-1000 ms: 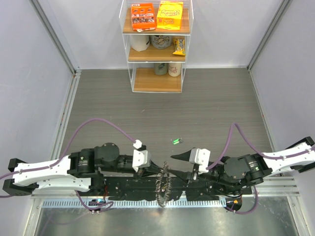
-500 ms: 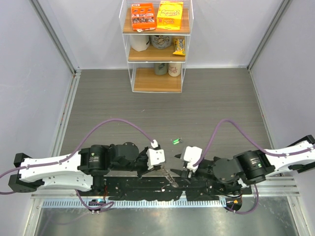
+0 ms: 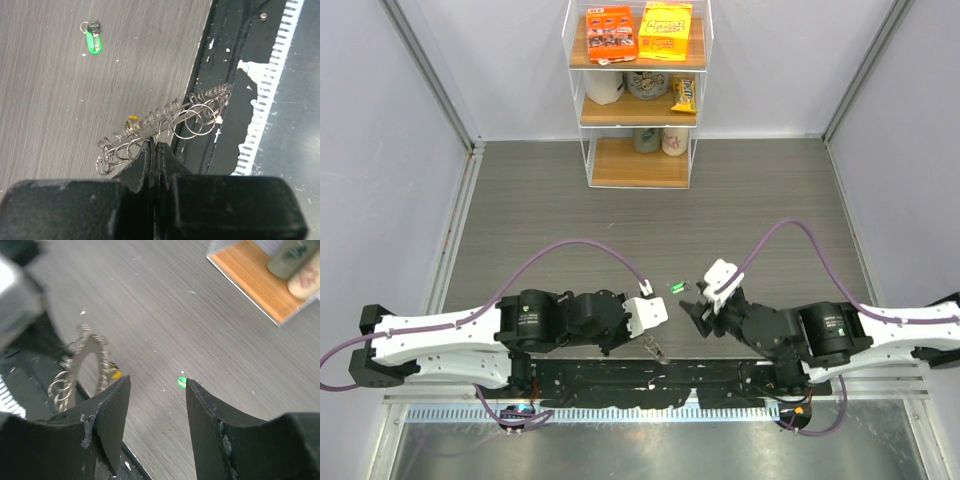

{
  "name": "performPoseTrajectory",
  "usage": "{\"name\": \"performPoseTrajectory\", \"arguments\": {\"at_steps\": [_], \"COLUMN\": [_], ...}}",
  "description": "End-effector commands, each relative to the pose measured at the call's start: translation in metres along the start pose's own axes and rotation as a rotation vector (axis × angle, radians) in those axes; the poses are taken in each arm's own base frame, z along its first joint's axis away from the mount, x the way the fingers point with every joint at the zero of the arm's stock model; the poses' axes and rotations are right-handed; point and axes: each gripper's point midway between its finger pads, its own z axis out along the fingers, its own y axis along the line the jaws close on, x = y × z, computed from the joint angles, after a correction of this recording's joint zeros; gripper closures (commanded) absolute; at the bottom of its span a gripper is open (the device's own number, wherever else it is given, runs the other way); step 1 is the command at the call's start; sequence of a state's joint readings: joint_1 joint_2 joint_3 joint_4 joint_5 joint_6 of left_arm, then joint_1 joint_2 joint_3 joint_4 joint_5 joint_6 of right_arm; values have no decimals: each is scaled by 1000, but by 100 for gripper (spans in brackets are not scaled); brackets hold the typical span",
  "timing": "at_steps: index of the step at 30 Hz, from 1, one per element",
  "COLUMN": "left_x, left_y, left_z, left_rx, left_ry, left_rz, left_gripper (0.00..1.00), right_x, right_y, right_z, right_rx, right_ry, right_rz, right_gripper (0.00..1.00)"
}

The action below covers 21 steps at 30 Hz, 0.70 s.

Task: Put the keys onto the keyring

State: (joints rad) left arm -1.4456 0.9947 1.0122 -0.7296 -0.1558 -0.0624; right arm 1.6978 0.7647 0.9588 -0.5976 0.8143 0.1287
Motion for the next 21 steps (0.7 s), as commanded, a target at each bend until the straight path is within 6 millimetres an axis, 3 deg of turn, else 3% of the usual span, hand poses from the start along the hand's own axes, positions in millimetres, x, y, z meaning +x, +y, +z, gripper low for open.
{"name": "performPoseTrajectory", "arguments": {"at_steps": [1,7,13,21], "left_x": [-20,-17,-16,-15], "left_y": [14,26,33,40], "left_z": [-12,-16,-14,-16], "left_rx": [-82,-152,-199,-247], "left_ry": [-43,-4,44,63], "left_rz": [-43,-55,-46,-49], "left_gripper": [100,100,100,100], "right_x": [18,60,93,154], "right_y": [-33,-59,-52,-74], "right_z": [16,44,73,100], "right_rx": [142,241,208,313], "right_ry": [44,168,276,444], "right_rz": [201,319,337,385], "right_gripper": [47,45,43,42]}}
